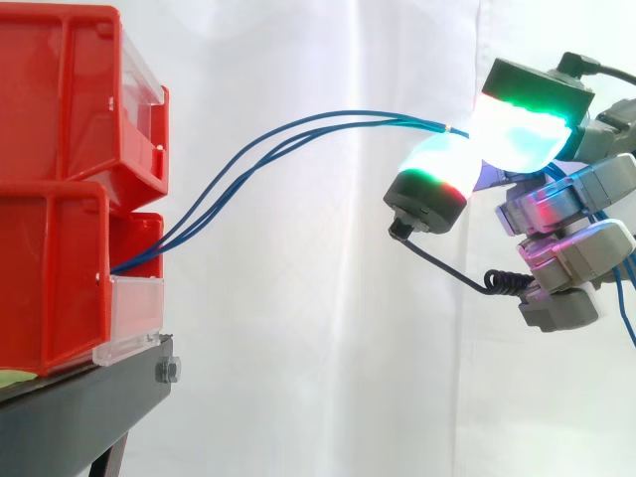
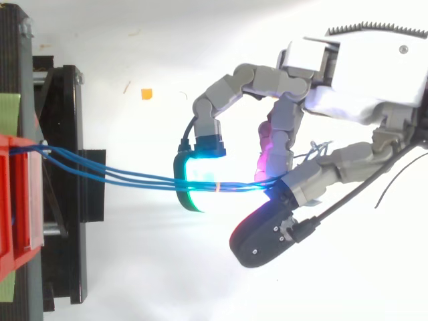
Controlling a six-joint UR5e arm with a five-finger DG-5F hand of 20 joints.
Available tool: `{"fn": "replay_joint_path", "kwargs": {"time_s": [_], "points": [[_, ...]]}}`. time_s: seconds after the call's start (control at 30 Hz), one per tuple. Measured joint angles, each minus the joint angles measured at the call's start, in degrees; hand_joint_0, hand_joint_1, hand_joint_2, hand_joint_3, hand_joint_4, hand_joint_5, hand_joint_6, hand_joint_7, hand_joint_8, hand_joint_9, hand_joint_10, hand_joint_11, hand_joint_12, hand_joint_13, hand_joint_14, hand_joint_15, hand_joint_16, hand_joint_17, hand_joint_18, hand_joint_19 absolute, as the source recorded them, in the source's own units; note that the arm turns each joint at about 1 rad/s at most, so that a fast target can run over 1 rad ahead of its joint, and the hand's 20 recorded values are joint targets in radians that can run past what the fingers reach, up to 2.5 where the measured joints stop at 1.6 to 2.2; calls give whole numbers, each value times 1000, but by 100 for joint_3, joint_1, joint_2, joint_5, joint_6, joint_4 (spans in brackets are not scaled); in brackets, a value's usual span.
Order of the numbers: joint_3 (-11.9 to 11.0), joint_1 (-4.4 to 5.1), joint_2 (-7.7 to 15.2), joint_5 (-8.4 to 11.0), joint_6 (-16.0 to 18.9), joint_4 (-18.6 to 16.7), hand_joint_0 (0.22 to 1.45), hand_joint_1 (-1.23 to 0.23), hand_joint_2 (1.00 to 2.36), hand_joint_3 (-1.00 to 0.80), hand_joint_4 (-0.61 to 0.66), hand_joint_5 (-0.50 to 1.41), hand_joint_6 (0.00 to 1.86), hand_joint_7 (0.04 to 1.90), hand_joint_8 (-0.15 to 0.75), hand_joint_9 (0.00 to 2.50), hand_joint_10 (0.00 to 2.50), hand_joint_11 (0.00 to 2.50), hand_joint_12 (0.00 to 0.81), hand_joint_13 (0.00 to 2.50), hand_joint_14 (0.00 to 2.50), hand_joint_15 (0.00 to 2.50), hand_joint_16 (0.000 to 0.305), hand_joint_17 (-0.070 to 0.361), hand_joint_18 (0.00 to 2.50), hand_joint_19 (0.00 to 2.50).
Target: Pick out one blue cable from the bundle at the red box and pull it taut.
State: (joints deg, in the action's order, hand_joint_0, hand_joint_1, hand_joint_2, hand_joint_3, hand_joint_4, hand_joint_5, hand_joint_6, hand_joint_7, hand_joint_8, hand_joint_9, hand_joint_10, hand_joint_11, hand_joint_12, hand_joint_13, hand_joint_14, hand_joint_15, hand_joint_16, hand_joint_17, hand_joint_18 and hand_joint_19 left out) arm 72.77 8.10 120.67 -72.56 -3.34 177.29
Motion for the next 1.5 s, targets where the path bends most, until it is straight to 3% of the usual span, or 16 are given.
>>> {"fn": "replay_joint_path", "kwargs": {"time_s": [0.57,1.0,1.2,1.37,1.5], "points": [[0,-1,0,4,-1,7,477,-782,1000,-500,23,-113,858,898,292,1691,26,1537,437,1413,31,1152,60,135,1119,954],[0,1,0,4,0,8,576,-571,1000,-500,-19,-112,847,952,255,1685,29,1530,400,1367,33,1196,53,120,1050,986],[-1,1,-1,-3,0,8,652,-665,1000,-500,-69,-112,852,994,243,1669,29,1571,393,1346,34,1178,53,118,1033,996],[-1,0,-1,-4,0,8,680,-838,1017,-308,-60,-116,867,1043,252,1638,28,1552,399,1308,34,1170,53,120,1010,981],[-1,4,0,-1,0,8,727,-915,1019,-281,-71,-120,880,1100,253,1621,29,1556,393,1294,35,1172,54,120,995,957]]}}
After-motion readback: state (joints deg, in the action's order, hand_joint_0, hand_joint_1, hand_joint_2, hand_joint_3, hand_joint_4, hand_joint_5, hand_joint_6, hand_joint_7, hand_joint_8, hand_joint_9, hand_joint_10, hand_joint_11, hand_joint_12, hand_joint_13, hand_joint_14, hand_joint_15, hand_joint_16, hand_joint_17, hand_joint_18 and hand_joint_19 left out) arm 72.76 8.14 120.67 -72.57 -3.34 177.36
